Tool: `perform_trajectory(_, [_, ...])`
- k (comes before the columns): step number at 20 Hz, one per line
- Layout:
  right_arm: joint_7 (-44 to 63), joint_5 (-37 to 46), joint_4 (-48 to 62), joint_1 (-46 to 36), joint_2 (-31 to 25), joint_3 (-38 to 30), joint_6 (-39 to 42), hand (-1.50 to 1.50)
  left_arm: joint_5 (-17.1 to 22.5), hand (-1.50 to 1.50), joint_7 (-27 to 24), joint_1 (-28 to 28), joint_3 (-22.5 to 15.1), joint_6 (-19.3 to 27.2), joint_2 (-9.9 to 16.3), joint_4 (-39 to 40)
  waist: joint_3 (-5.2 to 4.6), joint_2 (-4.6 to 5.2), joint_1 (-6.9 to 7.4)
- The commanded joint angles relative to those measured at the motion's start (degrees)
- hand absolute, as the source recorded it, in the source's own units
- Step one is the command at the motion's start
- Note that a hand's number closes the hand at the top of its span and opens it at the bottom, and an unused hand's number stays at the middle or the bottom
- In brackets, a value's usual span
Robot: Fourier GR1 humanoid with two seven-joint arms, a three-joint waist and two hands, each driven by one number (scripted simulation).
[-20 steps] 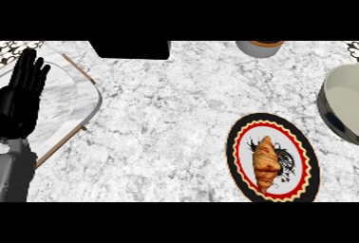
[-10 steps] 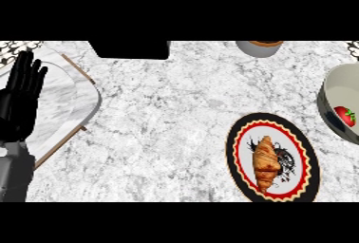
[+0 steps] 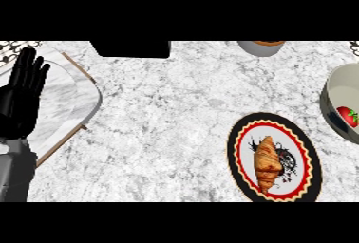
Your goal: Pick the tomato from the plate and place it in the bowl
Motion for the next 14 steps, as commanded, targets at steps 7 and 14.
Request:
perform_trajectory(7, [-1.3,-5.7,4.2,5.6,-7.8,-6.4,6.9,-1.50,0.5,0.00,-0.7,0.5,0.8,-0.5,0.3,0.1,0.50,0.69,0.10])
perform_trajectory(14, [-1.5,-7.3,3.6,9.2,-10.1,-7.9,11.5,-1.50,0.7,0.00,-1.6,1.4,0.9,0.2,-0.9,-0.6,0.82,0.55,-0.51])
